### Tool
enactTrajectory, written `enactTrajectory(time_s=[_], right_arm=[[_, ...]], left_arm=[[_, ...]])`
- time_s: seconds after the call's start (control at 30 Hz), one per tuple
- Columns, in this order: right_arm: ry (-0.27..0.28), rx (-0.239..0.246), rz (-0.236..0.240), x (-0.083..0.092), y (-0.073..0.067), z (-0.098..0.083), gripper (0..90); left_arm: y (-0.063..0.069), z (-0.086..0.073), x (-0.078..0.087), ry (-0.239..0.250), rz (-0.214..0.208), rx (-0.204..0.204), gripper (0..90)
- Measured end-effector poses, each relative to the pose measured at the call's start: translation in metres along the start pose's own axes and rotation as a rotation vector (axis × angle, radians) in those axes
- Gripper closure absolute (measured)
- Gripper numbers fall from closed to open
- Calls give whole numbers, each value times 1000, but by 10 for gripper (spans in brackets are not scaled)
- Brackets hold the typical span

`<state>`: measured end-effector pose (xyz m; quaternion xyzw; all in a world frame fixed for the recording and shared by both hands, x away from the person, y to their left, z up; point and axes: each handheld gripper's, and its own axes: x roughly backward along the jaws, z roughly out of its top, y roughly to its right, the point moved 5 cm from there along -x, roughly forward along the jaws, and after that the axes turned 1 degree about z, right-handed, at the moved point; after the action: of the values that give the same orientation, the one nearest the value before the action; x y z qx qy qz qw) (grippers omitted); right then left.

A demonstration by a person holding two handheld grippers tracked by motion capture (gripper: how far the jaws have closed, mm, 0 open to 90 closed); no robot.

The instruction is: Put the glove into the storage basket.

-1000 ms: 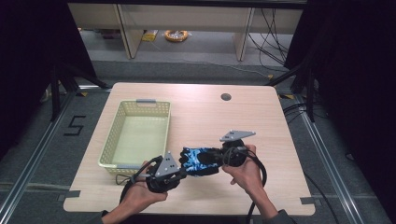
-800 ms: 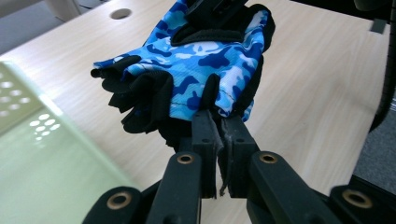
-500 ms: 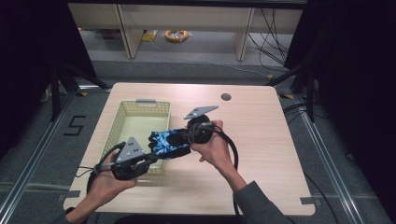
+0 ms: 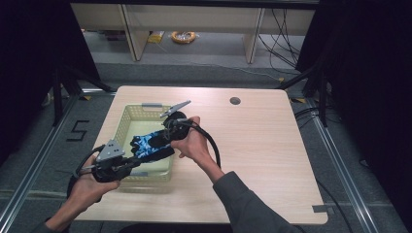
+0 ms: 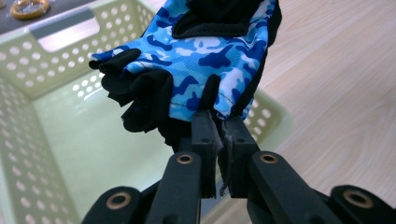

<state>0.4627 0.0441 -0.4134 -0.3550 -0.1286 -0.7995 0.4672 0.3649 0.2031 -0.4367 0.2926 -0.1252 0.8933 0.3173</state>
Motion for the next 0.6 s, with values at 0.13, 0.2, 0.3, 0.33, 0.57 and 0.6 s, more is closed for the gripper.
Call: enactTrajectory(time_s=[0.13,0.2,0.3,0.33,0.57,0.6], right_arm=[[-22,-6,13,-18,0,3,793],[-34,-3,16,-26,0,3,792],[-38,-9,23,-39,2,4,792],[-45,-7,24,-43,3,4,792],[-94,-18,25,-64,9,-1,792],[-100,-20,26,-68,9,-2,792]], left_arm=[[-10,-9,-4,-14,6,13,848],[-13,-13,-7,-22,7,25,847],[-17,-17,-10,-29,4,34,847],[-20,-21,-13,-47,7,48,847],[-28,-30,-24,-109,10,61,847],[-29,-31,-25,-115,1,61,848]])
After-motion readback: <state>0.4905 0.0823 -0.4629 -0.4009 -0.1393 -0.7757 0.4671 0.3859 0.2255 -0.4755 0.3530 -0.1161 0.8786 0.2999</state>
